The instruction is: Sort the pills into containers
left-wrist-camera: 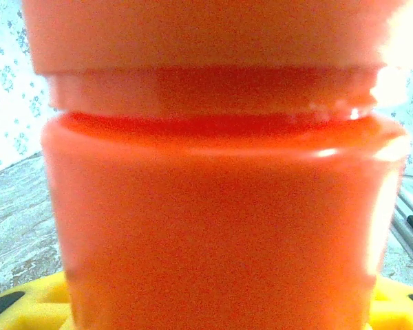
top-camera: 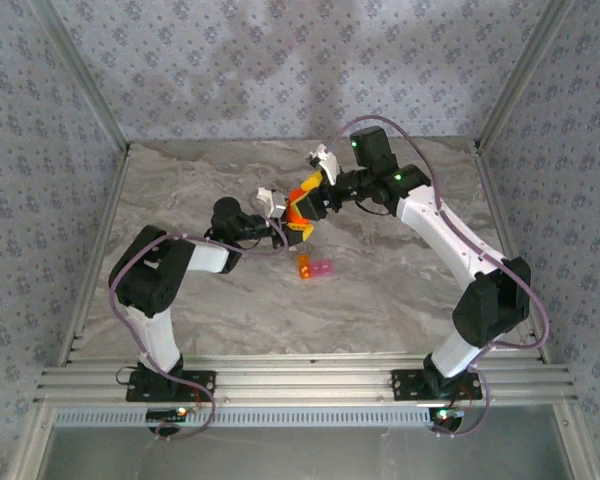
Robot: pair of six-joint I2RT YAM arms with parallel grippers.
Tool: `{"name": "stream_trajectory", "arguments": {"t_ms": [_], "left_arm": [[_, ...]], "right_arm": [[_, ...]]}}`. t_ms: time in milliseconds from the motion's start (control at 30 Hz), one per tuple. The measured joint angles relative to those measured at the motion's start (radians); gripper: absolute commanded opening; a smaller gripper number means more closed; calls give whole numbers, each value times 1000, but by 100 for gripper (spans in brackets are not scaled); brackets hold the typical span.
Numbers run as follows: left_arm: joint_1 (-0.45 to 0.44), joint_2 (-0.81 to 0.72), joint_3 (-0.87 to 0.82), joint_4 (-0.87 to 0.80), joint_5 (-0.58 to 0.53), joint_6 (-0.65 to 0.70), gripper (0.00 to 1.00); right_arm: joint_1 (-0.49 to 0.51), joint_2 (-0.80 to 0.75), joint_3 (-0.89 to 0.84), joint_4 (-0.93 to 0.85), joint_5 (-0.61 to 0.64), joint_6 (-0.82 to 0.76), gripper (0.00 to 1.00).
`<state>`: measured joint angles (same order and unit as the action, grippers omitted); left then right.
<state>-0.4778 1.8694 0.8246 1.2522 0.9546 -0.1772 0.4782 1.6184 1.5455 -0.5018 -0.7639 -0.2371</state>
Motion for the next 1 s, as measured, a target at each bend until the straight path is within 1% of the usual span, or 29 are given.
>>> {"name": "stream_trajectory", "arguments": {"t_ms": [267, 633, 733, 933, 1000], "left_arm": [[0, -12, 0, 0, 3, 0, 0], [0, -18, 0, -2, 4, 0, 0], [0, -18, 0, -20, 7, 0, 0], [0, -24, 0, -22, 11, 0, 0], [0, -24, 0, -23, 12, 0, 0]], "right_arm": [[-29, -53, -31, 32, 10, 1, 75], [-13, -6, -31, 42, 61, 2, 76], [-6, 4, -27, 46, 61, 3, 73], [9, 21, -21, 45, 62, 4, 66], [12, 25, -21, 45, 61, 3, 62]]}}
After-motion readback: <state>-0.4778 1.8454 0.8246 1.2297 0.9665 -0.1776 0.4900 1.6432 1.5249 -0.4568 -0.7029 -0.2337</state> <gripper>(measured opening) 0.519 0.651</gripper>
